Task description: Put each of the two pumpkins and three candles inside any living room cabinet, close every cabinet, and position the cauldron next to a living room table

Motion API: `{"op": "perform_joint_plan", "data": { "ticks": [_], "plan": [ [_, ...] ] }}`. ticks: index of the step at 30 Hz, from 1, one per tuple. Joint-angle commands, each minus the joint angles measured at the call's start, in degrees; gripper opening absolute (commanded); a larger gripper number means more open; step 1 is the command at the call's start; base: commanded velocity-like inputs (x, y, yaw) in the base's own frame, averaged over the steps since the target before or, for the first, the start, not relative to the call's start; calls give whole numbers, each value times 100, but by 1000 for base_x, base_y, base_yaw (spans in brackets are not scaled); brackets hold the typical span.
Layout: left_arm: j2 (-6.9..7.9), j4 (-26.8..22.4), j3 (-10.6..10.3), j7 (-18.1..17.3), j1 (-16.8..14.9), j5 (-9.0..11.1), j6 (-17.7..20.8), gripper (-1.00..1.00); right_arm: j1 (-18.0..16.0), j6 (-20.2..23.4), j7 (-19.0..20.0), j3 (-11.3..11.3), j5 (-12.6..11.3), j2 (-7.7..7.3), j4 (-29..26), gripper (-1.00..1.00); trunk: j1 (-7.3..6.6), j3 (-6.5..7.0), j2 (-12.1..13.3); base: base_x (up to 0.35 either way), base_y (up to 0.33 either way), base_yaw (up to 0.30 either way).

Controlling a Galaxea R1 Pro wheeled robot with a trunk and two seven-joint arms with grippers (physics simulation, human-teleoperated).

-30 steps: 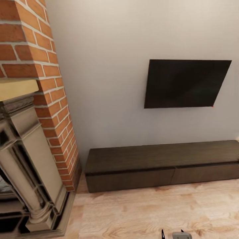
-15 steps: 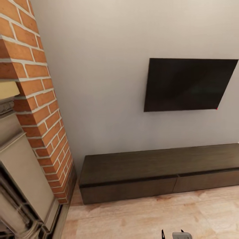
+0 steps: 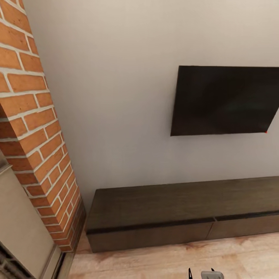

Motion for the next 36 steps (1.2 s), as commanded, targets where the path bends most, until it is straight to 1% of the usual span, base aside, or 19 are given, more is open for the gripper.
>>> {"op": "perform_joint_plan", "data": {
  "ticks": [1,9,13,14,16,17,18,20,22,23,24,26,27,29,30,31,32,34,36],
  "plan": [
    [5,-18,-48,55,-3,10,-12,100,-6,-20,-21,50,-29,1,13,100,3,-6,-3,283,-210,238],
    [0,-24,-53,58,-3,-1,-34,100,-6,-20,-16,49,-30,-1,13,100,3,-6,-3,117,-99,154],
    [-123,-27,-55,83,-2,-15,-45,100,-6,-36,-13,49,-13,-13,13,100,91,-78,-164,3,-2,4],
    [-221,-83,-51,77,-5,-24,-41,100,-6,-53,-14,49,-34,-17,11,100,113,-96,-204,0,0,0],
    [-254,-174,-49,89,-40,-44,-32,100,-6,-61,-19,40,-50,-14,9,100,157,-132,-284,0,0,0],
    [-330,-796,-48,864,-595,-769,102,100,-6,-26,-52,25,-140,15,-323,100,179,-150,-324,0,0,0],
    [-353,-1053,-45,1311,-656,-949,218,100,-6,-19,-58,22,-148,16,-484,100,201,-168,-364,0,0,0],
    [-372,-1776,-38,2332,-722,-1245,656,100,-6,-9,-65,16,-173,17,-781,100,245,-204,-444,0,0,0],
    [-365,-2668,-25,3247,-749,-1470,1234,100,-13,6,-76,-1,-308,18,-1070,100,288,-240,-525,0,0,0],
    [-362,-2890,-19,3437,-753,-1513,1377,100,-15,18,-78,-7,-366,18,-1147,100,310,-257,-565,0,0,0],
    [-353,-3301,-9,3757,-758,-1586,1643,100,-21,60,-80,-15,-511,18,-1308,100,332,-275,-605,0,0,0],
    [-346,-3664,18,4002,-766,-1643,1870,100,-30,131,-82,-20,-689,18,-1463,100,376,-311,-685,0,0,0],
    [-337,-4281,226,4286,-823,-1760,2209,100,-56,379,-74,-26,-1106,10,-1734,100,398,-329,-725,0,0,0],
    [-338,-4805,690,4404,-883,-1963,2563,100,-116,720,-58,-28,-1531,-3,-1917,100,442,-365,-805,0,0,0],
    [-338,-4934,839,4420,-891,-2034,2681,100,-141,797,-55,-28,-1624,-6,-1953,100,464,-383,-846,0,0,0],
    [-339,-5332,1346,4450,-908,-2276,3095,100,-230,962,-48,-29,-1866,-13,-2046,100,486,-401,-886,0,0,0],
    [-342,-5581,1704,4458,-915,-2438,3384,100,-282,1026,-45,-29,-1991,-14,-2089,100,508,-419,-926,0,0,0],
    [-347,-5794,2035,4461,-919,-2583,3647,100,-322,1067,-43,-29,-2082,-15,-2122,100,552,-455,-1006,0,0,0],
    [-346,-6127,2534,4461,-923,-2776,4018,100,-379,1115,-46,-30,-2187,-17,-2219,100,596,-491,-1086,0,0,0]
  ]
}}
